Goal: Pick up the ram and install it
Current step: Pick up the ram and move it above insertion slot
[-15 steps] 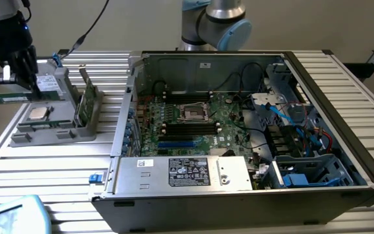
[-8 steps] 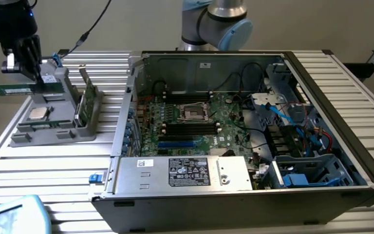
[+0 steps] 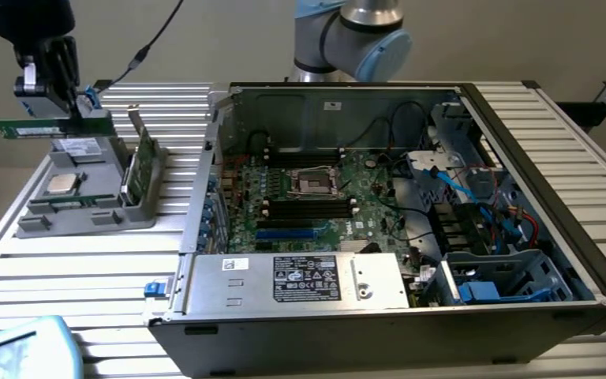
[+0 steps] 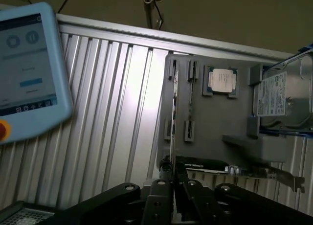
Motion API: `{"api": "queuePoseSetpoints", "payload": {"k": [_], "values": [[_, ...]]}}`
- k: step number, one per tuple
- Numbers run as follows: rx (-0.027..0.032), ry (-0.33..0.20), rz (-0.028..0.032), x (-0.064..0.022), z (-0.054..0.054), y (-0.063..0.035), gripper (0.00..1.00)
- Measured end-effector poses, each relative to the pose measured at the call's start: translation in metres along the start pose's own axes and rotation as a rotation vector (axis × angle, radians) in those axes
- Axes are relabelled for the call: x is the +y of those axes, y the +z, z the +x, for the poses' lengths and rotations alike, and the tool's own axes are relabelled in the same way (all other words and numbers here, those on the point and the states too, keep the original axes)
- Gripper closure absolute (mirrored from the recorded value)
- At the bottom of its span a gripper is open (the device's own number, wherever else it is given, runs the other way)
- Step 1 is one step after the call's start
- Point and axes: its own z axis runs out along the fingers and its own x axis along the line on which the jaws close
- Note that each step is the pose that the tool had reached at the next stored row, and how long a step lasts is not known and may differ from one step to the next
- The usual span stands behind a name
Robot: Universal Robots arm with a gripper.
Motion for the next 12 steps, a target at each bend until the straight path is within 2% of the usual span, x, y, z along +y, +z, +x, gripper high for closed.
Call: {"api": "queuePoseSetpoints", "payload": {"k": [7,12], "values": [[-0.001,0.0,-0.0071,-0.0279,0.005,-0.0149,0.86],[-0.0013,0.0,-0.0092,-0.0492,0.008,-0.0253,0.86]]}}
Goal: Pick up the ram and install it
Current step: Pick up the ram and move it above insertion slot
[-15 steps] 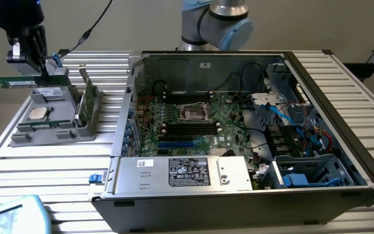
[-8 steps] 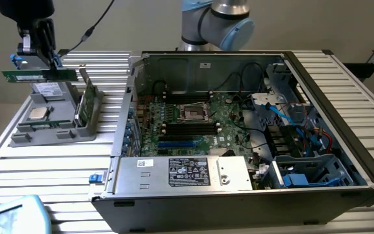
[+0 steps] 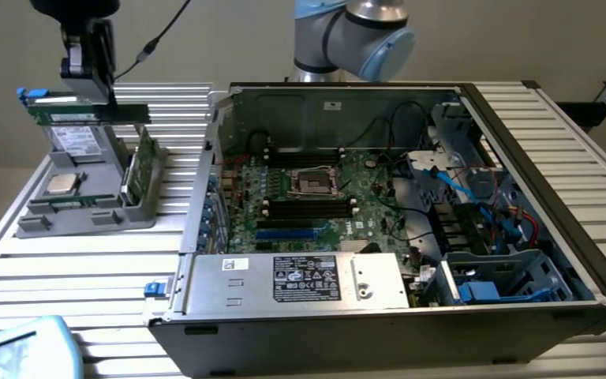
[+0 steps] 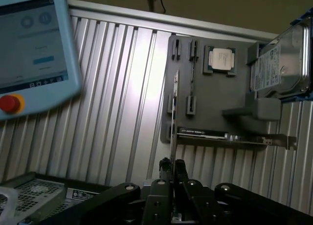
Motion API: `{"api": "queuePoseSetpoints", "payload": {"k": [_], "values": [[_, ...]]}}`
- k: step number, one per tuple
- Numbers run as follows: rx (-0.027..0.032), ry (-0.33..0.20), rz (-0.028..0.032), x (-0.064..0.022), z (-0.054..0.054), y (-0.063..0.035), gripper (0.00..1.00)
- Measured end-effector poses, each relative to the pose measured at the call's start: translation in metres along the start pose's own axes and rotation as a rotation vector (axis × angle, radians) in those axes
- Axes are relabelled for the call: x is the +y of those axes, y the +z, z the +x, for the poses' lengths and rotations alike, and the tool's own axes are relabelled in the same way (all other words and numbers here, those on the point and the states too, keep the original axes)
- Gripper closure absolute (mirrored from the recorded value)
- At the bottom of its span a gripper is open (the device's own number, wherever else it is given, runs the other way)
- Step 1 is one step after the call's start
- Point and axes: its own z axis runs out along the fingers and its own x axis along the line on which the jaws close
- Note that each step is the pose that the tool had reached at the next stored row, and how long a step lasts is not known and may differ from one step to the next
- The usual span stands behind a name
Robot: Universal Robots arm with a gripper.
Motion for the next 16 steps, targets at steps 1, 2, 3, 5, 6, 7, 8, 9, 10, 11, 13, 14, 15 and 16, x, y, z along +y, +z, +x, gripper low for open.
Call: {"api": "queuePoseSetpoints", "payload": {"k": [1,2,3,5,6,7,8,9,10,11,13,14,15,16], "values": [[-0.0001,0.0,-0.0001,-0.0042,0.001,-0.002,0.86],[-0.0001,0.0,-0.0003,-0.0083,0.001,-0.0043,0.86],[-0.0001,0.0,-0.0003,-0.0126,0.002,-0.0066,0.86],[-0.0001,0.0,-0.0002,-0.021,0.004,-0.0103,0.86],[-0.0001,0.0,-0.0003,-0.0252,0.004,-0.0119,0.86],[-0.0001,0.0,-0.0003,-0.0295,0.005,-0.0135,0.86],[-0.0001,0.0,-0.0003,-0.0335,0.006,-0.0148,0.86],[-0.0001,0.0,-0.0002,-0.038,0.007,-0.0159,0.86],[0.0001,0.0,0.0005,-0.0419,0.007,-0.0167,0.86],[0.0002,0.0,0.0017,-0.0458,0.008,-0.0174,0.86],[0.0005,0.0,0.0047,-0.054,0.009,-0.019,0.86],[0.0008,0.0,0.0063,-0.058,0.01,-0.0197,0.86],[0.001,0.0,0.0079,-0.0618,0.01,-0.0204,0.86],[0.0011,0.0,0.0094,-0.0659,0.011,-0.0212,0.86]]}}
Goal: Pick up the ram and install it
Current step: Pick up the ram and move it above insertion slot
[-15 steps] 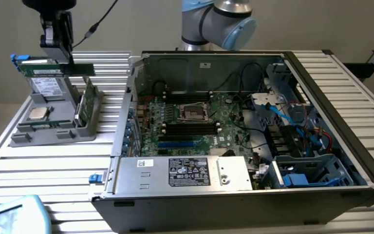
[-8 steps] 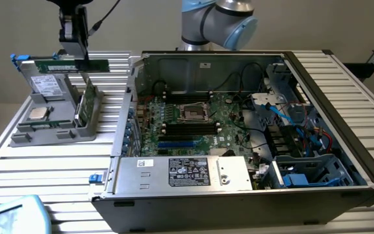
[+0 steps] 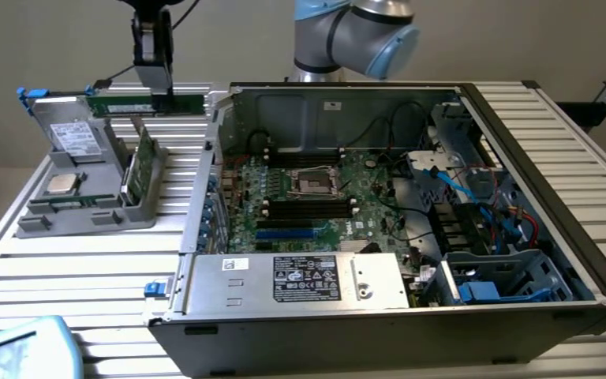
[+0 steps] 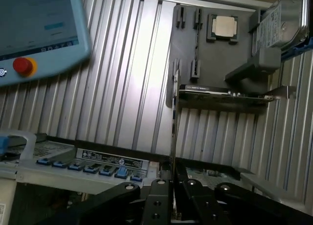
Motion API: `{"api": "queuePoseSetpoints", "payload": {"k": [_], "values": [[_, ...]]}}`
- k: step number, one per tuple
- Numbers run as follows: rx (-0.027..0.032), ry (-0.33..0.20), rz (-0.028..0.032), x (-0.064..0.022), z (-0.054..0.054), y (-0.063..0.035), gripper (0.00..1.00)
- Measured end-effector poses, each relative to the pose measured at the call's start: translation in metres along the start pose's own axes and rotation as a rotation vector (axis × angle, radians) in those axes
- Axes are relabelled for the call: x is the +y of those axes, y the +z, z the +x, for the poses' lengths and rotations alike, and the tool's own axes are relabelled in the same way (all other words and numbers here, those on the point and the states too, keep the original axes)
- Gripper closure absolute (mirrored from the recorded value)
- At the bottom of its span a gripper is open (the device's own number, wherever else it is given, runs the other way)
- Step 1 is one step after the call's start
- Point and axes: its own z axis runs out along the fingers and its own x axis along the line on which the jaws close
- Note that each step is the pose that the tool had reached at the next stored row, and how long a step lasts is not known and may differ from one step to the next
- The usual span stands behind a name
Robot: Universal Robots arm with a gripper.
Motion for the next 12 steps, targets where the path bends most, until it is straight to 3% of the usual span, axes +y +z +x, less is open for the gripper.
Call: {"api": "queuePoseSetpoints", "payload": {"k": [7,12], "values": [[0.0006,0.0,0.0091,-0.0299,0.005,-0.005,0.86],[-0.0041,-0.001,0.0146,-0.0522,0.008,-0.0083,0.86]]}}
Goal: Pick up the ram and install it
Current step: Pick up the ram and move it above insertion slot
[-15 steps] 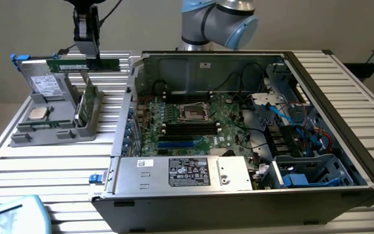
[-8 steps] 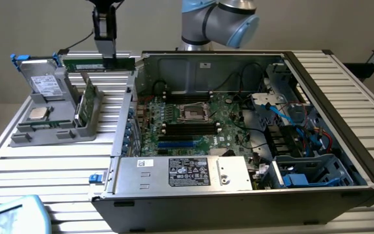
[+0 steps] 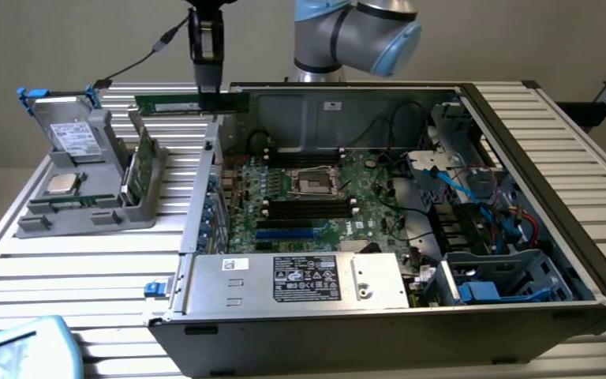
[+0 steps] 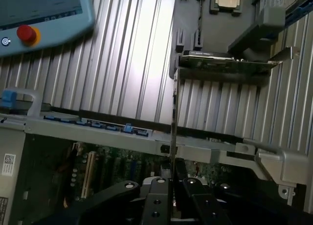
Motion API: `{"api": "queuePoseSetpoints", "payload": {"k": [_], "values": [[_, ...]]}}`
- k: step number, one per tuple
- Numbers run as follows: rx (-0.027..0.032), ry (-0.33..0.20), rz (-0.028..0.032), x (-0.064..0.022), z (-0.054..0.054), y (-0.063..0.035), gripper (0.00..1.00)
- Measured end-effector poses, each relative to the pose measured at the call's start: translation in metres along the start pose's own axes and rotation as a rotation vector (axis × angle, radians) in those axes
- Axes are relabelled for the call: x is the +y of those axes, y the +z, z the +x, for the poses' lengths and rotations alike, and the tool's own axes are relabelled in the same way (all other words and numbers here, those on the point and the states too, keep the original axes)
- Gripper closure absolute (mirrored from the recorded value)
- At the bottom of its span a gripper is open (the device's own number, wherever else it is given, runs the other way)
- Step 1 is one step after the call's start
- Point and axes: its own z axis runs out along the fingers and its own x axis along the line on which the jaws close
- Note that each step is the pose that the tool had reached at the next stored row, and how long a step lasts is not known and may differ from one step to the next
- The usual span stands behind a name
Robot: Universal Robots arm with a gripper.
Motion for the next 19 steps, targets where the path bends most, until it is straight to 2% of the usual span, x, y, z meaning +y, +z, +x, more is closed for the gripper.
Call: {"api": "queuePoseSetpoints", "payload": {"k": [4,10,12,16,19], "values": [[-0.0058,-0.001,0.0032,-0.0176,0.003,-0.0025,0.86],[-0.0179,-0.002,0.0062,-0.0429,0.007,-0.0062,0.86],[-0.0221,-0.003,0.0073,-0.0475,0.008,-0.0069,0.86],[-0.0316,0.002,0.0112,-0.0514,0.008,-0.0074,0.86],[-0.034,0.004,0.0121,-0.0572,0.009,-0.0091,0.86]]}}
